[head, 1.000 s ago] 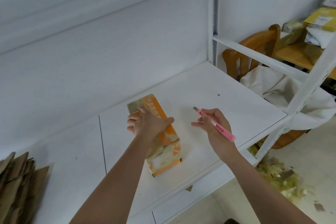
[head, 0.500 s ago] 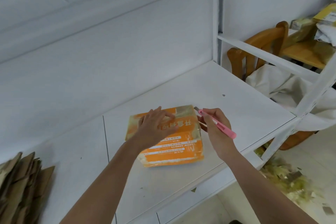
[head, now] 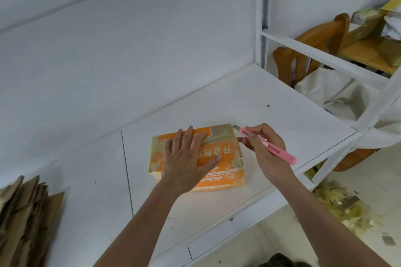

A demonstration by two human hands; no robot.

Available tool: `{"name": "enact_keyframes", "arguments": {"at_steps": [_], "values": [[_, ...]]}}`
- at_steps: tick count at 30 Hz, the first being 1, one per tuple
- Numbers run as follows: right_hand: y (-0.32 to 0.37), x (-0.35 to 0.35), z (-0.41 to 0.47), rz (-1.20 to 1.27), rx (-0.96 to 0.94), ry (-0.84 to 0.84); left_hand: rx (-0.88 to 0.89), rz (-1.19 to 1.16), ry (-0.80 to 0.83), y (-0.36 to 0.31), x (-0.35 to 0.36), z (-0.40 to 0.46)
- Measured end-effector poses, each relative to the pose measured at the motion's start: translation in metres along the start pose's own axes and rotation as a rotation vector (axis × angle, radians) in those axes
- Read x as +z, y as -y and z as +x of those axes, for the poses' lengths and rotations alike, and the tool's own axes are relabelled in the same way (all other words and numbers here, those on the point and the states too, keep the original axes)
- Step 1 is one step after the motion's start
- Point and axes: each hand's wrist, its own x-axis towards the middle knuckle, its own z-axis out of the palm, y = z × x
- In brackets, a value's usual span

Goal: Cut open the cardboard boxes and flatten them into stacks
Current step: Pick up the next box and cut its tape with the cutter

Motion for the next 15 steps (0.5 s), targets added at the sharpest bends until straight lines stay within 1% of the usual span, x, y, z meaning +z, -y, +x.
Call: {"name": "enact_keyframes", "arguments": {"at_steps": [5, 9, 15], "values": [[0.002, -0.001, -0.002, -0.166, -0.07, 0.038, 0.0, 0.017, 0.0, -0.001, 0.002, -0.001], [0.007, -0.004, 0.003, -0.285, -0.116, 0.104, 0.01, 0.024, -0.007, 0.001, 0.004, -0.002], [0.019, -0.006, 0.008, -0.353, -0.114, 0.185, 0.014, 0.032, -0.005, 0.0, 0.004, -0.002]]}}
